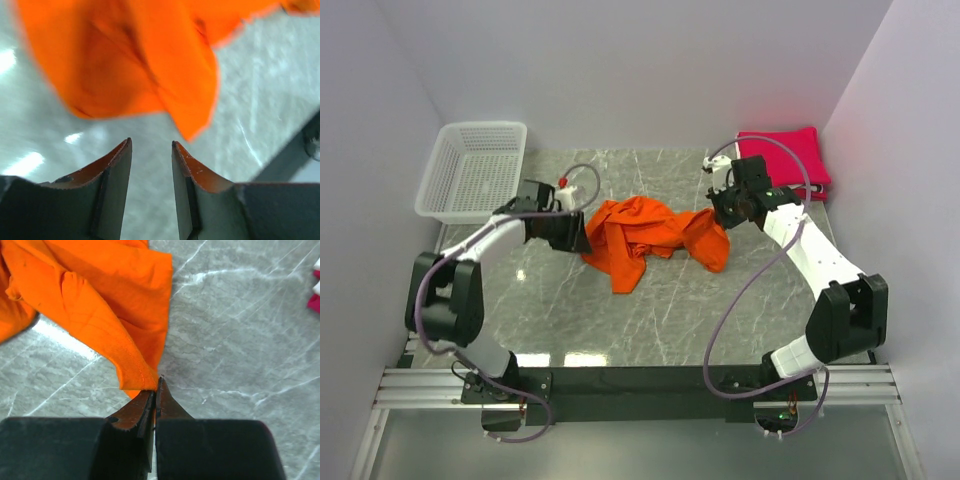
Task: Fold and stack the t-shirts
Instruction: Flatten the tshirt out
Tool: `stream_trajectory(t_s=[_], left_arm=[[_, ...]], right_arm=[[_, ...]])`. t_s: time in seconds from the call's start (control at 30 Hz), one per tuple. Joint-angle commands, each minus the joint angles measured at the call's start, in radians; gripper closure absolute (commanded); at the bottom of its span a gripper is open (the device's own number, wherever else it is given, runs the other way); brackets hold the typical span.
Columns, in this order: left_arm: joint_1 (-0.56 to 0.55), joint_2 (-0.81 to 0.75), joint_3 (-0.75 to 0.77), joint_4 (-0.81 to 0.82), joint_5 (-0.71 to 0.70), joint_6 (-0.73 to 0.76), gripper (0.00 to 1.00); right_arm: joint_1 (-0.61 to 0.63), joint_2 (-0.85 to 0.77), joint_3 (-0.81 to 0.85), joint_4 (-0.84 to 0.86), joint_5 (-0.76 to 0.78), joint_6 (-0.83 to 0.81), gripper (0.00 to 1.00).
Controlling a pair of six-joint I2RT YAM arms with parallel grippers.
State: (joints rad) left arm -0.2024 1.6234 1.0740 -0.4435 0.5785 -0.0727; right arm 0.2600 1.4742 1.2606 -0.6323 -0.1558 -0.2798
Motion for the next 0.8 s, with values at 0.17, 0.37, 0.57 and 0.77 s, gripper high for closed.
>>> stream_trajectory(t_s=[0.17, 0.37, 0.57, 0.77], left_arm=[[-0.193, -0.1, -0.144, 0.08, -0.052, -0.193, 0.56], [-0.222, 0.022, -0.147, 0.124, -0.045, -0.243, 0.57], [-0.307, 0.101, -0.16, 0.195, -0.061, -0.297, 0.58], [-0.319, 0.159, -0.16, 0.197, -0.189, -0.346, 0.65]], right_arm=[[-0.054, 0.047, 0.098, 0.022, -0.036, 0.076, 1.0], [-0.064, 0.04, 0.102, 0.0, -0.07, 0.073, 1.0], [-0.067, 0.029, 0.098, -0.004, -0.077, 0.076, 1.0], [-0.074, 0.031, 0.111, -0.007, -0.087, 0.077, 1.0]])
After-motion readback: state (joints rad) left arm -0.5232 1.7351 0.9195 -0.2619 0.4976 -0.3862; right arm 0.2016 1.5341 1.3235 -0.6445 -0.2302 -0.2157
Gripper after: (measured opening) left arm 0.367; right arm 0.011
